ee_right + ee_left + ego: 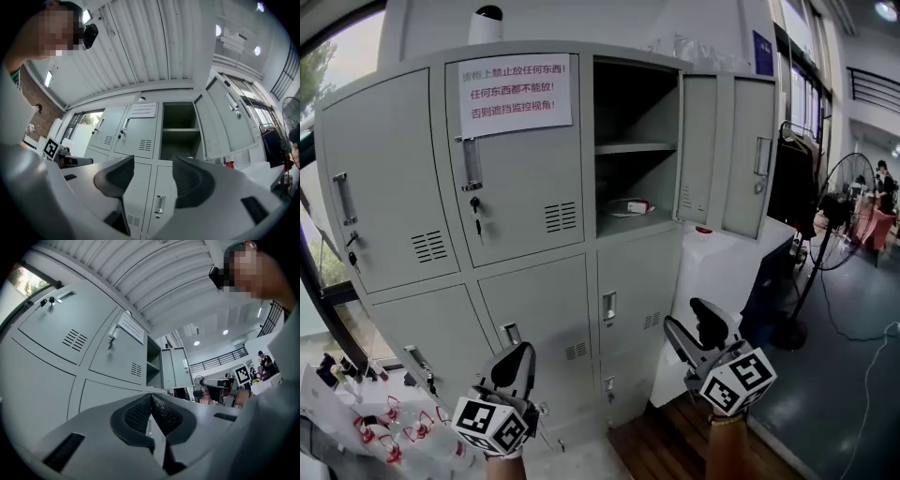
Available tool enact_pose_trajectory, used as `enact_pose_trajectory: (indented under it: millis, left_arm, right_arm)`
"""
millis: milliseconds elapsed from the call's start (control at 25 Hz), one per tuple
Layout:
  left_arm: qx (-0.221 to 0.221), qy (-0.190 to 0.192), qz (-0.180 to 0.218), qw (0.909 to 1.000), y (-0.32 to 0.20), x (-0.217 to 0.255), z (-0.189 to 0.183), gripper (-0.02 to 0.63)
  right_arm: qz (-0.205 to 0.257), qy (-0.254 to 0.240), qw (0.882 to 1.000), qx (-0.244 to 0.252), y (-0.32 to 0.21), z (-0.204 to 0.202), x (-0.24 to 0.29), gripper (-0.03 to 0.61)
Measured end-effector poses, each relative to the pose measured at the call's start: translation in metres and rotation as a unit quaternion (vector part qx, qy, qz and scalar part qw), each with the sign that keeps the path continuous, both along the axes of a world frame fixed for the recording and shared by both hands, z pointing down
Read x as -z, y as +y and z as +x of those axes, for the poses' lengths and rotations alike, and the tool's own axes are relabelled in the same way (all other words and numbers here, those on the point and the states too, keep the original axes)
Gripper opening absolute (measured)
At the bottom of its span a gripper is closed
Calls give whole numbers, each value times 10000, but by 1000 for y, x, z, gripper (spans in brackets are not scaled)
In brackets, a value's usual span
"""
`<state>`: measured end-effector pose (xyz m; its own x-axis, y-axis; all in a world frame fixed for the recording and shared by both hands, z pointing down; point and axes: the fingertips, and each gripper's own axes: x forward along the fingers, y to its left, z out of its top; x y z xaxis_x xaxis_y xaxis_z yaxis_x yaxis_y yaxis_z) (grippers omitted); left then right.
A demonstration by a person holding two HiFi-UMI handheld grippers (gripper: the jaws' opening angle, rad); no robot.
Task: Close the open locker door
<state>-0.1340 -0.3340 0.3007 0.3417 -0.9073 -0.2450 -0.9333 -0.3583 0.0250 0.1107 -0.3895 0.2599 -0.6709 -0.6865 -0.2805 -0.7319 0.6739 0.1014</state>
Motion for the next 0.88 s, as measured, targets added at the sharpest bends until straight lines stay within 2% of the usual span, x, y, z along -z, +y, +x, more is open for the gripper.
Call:
enact_pose_trajectory:
  millis: [200,280,640,880]
  left_arm:
    - [-261,-177,92,9995,-26,10,46,20]
    - [-368,-235,108,9990,-35,12,64,21]
    - [-809,-399,185,9958,-69,23,142,20]
    - [-984,-449,137,9940,-88,18,189,21]
  right_arm:
    - [67,-82,9999,-110,-18,36,6,421]
    - [139,-34,9997,-174,-25,48,8,452]
    - [298,-81,9981,-527,-56,126,23,454]
    - [229,-128,9967,-768,-84,176,27,451]
